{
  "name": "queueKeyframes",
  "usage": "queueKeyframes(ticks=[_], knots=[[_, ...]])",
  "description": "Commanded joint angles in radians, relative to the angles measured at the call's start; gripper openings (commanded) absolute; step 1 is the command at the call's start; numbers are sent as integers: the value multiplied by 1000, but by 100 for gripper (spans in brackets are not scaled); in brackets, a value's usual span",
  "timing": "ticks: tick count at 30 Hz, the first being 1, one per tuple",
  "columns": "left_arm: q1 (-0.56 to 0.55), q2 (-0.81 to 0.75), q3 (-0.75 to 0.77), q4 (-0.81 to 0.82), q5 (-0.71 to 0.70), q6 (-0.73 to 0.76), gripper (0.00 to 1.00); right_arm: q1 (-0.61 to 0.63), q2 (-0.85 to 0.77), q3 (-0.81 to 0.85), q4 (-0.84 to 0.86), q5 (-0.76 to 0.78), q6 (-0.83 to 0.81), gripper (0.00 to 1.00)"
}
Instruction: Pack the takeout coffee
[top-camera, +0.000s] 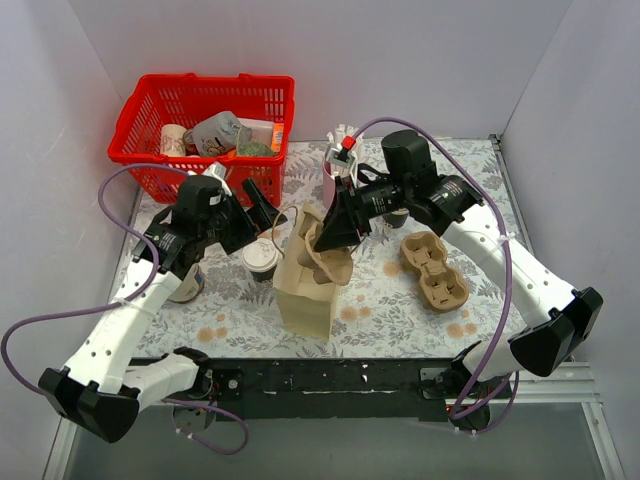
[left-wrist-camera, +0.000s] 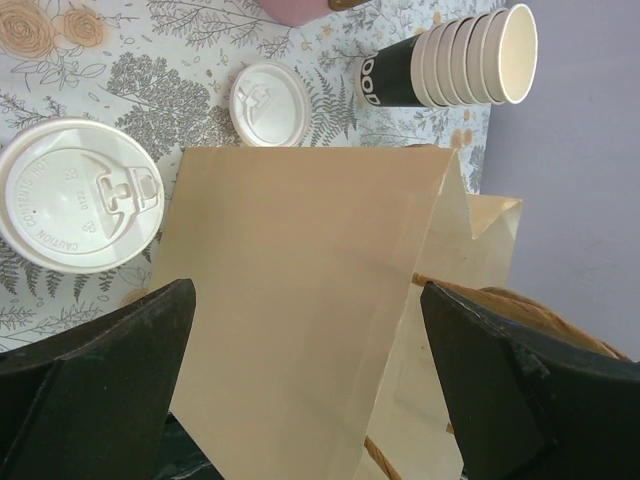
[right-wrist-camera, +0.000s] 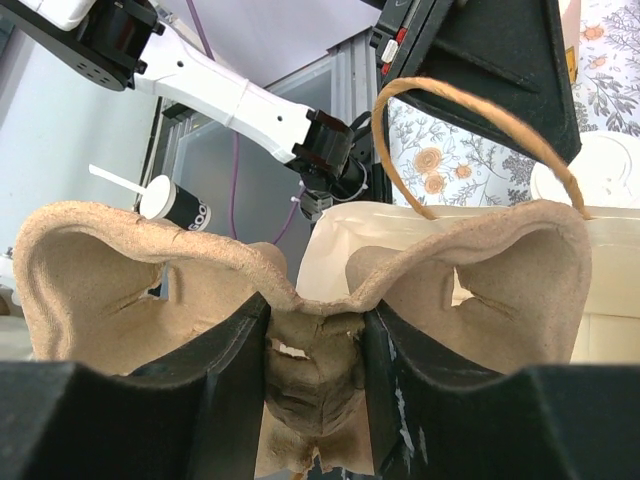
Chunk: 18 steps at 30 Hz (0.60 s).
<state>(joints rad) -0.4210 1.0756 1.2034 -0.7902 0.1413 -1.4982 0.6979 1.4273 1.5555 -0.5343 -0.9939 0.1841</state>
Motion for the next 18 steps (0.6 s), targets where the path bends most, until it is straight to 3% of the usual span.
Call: queueKeyframes(ticks=[1,12,18], knots=[[4,-34,-11,31,-8,18,98,8,-24,49,59,-46,18,45],[5,-40,-19,-53,-241,-7,98,8,-19,38,111,-52,-3,46],[5,-55,-45,-49,-270,-31,98,12,-30,-23,180,-87,5,47]])
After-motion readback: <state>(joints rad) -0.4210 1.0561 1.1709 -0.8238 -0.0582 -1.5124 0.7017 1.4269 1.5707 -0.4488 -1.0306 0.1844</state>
